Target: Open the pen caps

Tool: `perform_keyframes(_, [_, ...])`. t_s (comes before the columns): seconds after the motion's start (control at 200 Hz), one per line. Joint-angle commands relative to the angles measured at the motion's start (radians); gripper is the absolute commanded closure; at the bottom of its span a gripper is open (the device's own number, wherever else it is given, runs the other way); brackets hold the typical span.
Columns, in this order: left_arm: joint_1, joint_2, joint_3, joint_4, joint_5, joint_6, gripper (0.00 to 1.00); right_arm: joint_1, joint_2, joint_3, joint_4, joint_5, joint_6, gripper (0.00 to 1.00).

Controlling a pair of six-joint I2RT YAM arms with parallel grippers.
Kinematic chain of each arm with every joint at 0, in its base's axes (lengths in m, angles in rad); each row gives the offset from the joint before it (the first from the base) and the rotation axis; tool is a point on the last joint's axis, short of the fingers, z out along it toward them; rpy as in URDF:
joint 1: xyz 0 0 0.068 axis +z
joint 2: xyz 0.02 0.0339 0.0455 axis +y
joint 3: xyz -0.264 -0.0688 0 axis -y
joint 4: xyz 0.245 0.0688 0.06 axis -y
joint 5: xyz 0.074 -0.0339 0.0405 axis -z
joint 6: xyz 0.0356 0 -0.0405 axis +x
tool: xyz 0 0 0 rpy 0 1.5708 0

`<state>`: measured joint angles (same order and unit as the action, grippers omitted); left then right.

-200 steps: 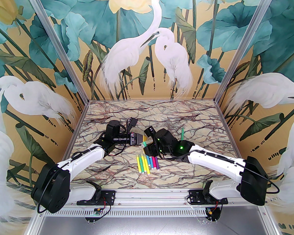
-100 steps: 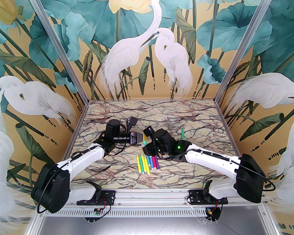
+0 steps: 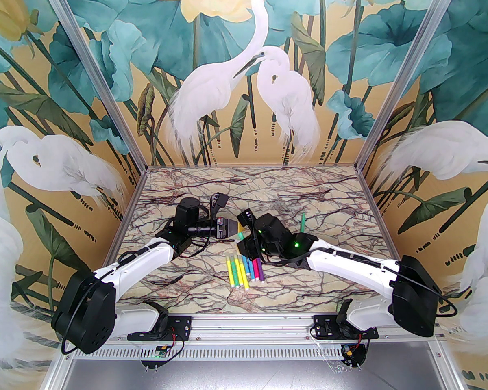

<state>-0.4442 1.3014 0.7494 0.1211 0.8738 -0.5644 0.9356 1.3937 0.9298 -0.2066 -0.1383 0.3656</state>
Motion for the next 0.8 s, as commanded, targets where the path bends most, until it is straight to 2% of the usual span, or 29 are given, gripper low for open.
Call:
perform_keyframes(0.0, [0.011, -0.042, 0.051, -0.073, -0.108, 0.010, 1.00, 0.003, -0.036, -0.049, -0.041, -0.006, 0.006, 0.88])
perform_keyframes(0.245, [0.060, -0.071, 0.064, -0.136, -0.206, -0.006, 1.00, 0.003, -0.074, -0.117, -0.069, -0.002, 0.023, 0.90])
perform_keyframes(0.53, [0.118, -0.076, 0.064, -0.140, -0.187, -0.061, 1.00, 0.002, -0.116, -0.174, -0.045, -0.005, 0.009, 0.91])
perform_keyframes(0.795, [0.141, -0.088, 0.081, -0.183, -0.180, -0.047, 1.00, 0.003, -0.109, -0.171, -0.062, 0.003, -0.012, 0.92])
